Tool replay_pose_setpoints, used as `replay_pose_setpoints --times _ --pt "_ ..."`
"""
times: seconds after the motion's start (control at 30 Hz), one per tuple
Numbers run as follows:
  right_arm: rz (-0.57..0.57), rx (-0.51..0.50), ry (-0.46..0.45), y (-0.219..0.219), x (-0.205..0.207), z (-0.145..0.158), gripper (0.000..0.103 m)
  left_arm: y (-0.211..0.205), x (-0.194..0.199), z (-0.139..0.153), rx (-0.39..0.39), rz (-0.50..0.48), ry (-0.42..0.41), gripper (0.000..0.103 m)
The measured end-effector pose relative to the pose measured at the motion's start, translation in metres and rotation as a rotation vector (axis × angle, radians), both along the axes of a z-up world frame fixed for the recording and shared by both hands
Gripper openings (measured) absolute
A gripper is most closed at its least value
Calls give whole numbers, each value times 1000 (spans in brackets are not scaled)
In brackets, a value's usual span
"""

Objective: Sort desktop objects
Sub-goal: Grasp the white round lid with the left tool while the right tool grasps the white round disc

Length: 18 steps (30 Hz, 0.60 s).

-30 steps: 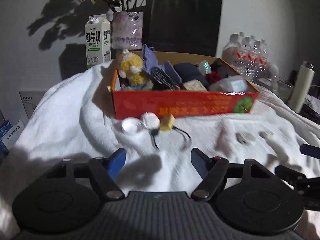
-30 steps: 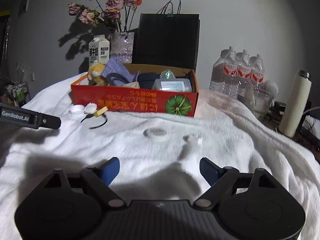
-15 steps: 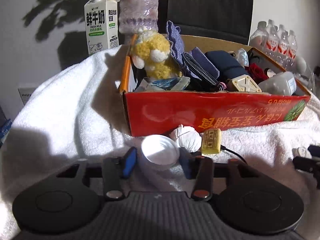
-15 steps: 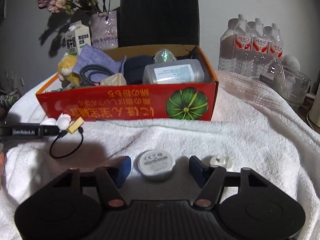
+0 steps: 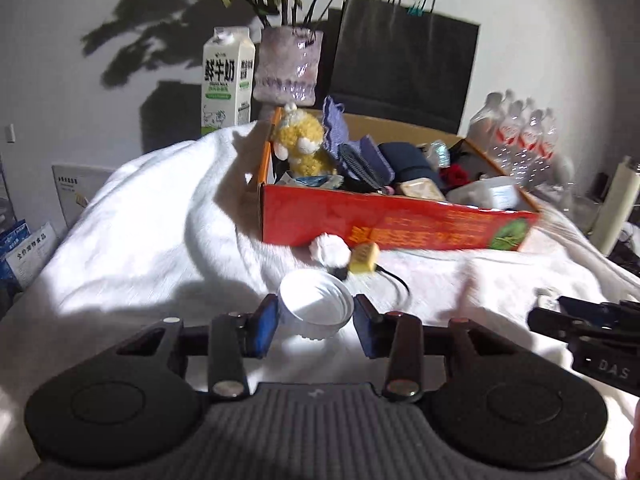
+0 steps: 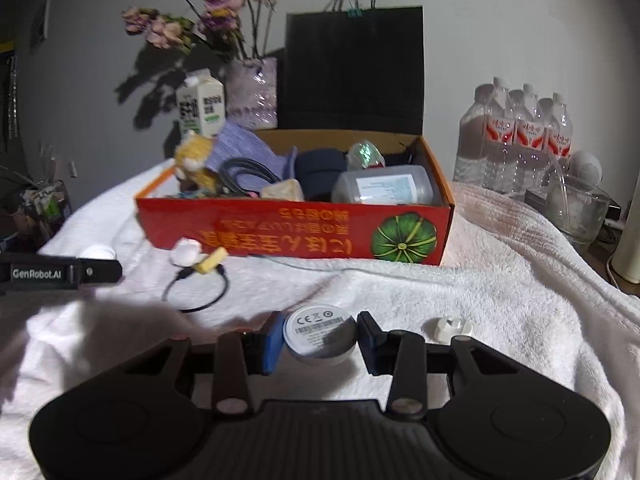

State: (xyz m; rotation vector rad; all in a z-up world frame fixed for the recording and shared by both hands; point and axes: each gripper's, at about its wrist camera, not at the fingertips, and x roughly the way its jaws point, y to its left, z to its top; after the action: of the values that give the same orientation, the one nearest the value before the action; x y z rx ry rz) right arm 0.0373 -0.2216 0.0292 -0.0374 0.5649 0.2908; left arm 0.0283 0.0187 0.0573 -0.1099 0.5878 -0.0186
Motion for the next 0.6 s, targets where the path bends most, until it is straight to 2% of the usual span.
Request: replay_pose_setpoints --times 0.07,0.2,0.37,0.6 --pt "10 12 -6 2 -22 5 38 -1 -23 3 -6 11 -14 41" --pt "30 1 -46 4 -73 11 38 -3 -61 5 -45 20 9 41" --pt "51 -44 -92 3 -127 9 38 -18 -103 6 -40 14 -1 41" --pt "42 -86 -135 -6 -164 9 38 -34 -129 0 -45 -20 23 41"
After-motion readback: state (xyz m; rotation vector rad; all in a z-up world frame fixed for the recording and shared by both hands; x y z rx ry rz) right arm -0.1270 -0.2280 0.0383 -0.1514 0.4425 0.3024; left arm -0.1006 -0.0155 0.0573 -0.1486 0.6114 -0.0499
